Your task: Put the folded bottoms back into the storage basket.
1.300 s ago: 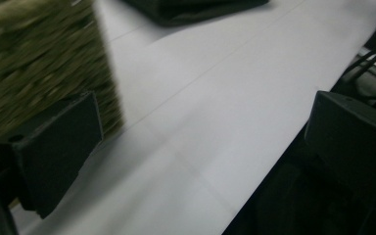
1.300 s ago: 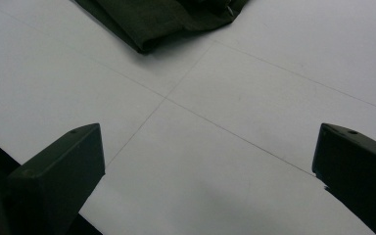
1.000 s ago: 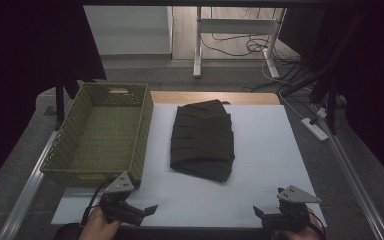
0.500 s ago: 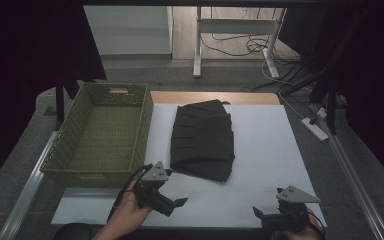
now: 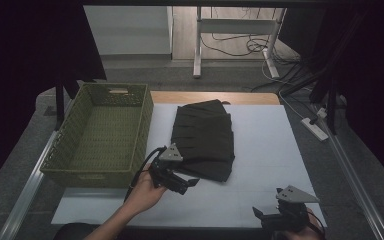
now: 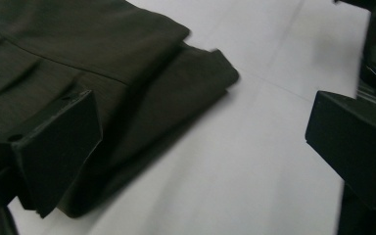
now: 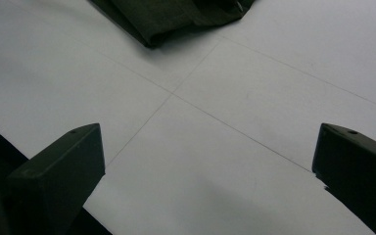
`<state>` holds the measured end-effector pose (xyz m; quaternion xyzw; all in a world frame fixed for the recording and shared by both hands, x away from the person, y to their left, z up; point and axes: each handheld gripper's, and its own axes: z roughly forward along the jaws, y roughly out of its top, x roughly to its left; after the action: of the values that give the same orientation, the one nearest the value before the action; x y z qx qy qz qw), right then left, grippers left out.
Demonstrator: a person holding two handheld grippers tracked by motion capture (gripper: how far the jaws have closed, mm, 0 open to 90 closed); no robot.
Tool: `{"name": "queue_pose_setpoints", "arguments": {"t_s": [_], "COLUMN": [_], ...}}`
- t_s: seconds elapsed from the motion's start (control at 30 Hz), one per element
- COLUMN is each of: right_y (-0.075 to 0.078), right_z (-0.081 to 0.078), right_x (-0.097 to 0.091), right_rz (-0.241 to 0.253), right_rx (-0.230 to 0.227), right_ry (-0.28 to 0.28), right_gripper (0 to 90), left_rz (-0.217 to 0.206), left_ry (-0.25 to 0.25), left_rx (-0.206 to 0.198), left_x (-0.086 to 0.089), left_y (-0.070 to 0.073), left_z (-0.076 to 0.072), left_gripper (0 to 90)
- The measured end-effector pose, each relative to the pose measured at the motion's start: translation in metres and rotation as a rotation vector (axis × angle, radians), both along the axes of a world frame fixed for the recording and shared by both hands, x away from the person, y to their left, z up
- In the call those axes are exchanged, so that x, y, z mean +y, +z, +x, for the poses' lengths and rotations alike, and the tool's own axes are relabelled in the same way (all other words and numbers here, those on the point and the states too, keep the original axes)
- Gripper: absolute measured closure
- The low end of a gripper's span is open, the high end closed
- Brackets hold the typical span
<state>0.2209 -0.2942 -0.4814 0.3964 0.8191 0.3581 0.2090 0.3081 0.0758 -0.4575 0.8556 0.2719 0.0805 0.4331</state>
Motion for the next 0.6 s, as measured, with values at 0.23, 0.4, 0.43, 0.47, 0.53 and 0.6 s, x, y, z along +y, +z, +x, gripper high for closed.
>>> {"name": "queue_pose_setpoints", "arguments": {"t_s": [0.23,0.4,0.43,0.47,0.53,0.6], "right_y": [0.0,0.0,0.0,0.0,0.0,0.0], "right_z": [0.0,0.0,0.0,0.0,0.0,0.0], "right_x": [0.0,0.0,0.0,0.0,0.0,0.0], "right_rz": [0.0,-0.001,0.0,0.0,-0.001,-0.004], "right_rx": [0.003,0.003,0.003,0.004,0.006,0.006], "right_ry": [0.001,0.002,0.002,0.002,0.004,0.006], "right_gripper": [0.0,0.0,0.0,0.0,0.0,0.0], "left_rz": [-0.01,-0.014,-0.014,-0.014,-0.009,-0.016], "left_ry": [0.023,0.053,0.057,0.057,0.078,0.091], "left_rx": [-0.002,0.007,0.009,0.009,0.008,0.015], "left_x": [-0.003,-0.005,-0.006,-0.006,-0.006,-0.007], "left_y": [-0.003,-0.007,-0.008,-0.008,-0.009,-0.009], "left_z": [0.021,0.041,0.045,0.045,0.055,0.062], "left_gripper": [0.3,0.4,0.4,0.4,0.4,0.4]}}
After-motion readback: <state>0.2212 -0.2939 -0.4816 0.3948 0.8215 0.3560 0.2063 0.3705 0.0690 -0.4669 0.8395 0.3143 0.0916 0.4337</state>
